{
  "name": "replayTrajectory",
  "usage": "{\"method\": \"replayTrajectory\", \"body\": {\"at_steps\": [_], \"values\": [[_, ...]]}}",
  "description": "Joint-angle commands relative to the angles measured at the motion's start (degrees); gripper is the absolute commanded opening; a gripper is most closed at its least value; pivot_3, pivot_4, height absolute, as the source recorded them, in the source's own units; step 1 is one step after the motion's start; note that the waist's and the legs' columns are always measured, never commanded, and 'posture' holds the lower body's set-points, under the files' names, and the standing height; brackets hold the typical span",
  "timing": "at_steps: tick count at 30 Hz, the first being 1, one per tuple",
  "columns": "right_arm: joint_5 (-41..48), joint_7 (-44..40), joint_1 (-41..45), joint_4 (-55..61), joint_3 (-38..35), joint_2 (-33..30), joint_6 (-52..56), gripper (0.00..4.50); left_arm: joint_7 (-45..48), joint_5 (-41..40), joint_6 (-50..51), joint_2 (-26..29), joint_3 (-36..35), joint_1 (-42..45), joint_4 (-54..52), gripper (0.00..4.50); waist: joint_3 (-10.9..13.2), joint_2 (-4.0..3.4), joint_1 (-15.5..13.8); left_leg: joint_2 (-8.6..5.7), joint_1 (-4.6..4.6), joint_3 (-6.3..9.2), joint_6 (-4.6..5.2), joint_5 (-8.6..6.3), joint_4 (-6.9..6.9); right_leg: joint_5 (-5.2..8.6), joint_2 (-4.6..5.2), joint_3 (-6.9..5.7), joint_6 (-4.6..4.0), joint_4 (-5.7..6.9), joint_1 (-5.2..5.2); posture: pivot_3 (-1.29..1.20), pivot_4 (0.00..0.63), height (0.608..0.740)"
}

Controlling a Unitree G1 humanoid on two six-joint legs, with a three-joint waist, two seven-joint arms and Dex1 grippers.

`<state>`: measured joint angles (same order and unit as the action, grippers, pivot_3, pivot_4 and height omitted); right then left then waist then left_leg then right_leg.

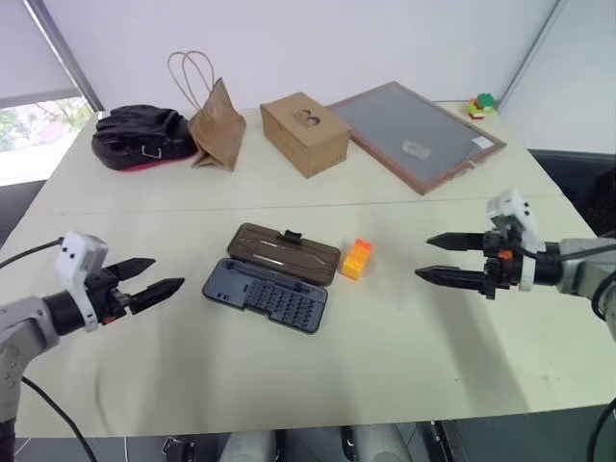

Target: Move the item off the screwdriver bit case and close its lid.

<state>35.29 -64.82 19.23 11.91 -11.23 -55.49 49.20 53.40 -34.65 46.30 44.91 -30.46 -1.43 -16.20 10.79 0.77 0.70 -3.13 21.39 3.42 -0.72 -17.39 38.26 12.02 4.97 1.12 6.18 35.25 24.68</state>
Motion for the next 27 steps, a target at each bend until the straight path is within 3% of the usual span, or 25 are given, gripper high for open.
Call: {"method": "replayTrajectory", "body": {"at_steps": [1, 17, 22, 27], "values": [[-0.53, -1.12, 1.81, 0.56, 0.97, -1.44, -2.33, 4.45, -0.26, -1.73, -0.68, 1.05, -0.19, 0.61, -1.60, 4.50, 0.00, 0.00, -0.02, 0.00, 0.00, 0.00, 0.00, 0.00, 0.00, 0.00, 0.00, 0.00, 0.00, 0.00, 0.00, 0.00, 0.150, 0.740], [-5.15, -1.24, 5.56, -2.50, 6.39, -1.48, -7.29, 4.45, -0.62, -1.24, -2.78, 2.32, 0.69, 0.89, 0.38, 4.50, 0.00, 0.00, 0.04, 0.00, 0.00, 0.00, 0.00, 0.00, 0.00, 0.00, 0.00, 0.00, 0.00, -0.01, 0.00, 0.00, 0.150, 0.740], [-19.85, -10.70, 16.85, -9.29, 19.96, -3.45, -25.86, 4.45, 4.76, -3.66, -1.35, 6.41, 8.49, 9.33, -0.29, 4.50, 0.03, -0.02, 0.08, -0.01, -0.01, -0.04, -0.01, 0.01, 0.03, 0.00, -0.04, -0.03, 0.00, 0.01, -0.01, 0.00, 0.150, 0.740], [-32.47, -20.82, 31.83, -24.03, 31.70, 2.33, -50.75, 4.45, 9.12, -6.88, 2.09, 8.55, 15.14, 19.03, 0.93, 4.50, 0.04, -0.01, 0.65, -0.01, -0.01, -0.04, -0.02, 0.02, 0.01, -0.01, -0.10, -0.03, 0.02, 0.00, 0.02, 0.00, 0.150, 0.740]]}}
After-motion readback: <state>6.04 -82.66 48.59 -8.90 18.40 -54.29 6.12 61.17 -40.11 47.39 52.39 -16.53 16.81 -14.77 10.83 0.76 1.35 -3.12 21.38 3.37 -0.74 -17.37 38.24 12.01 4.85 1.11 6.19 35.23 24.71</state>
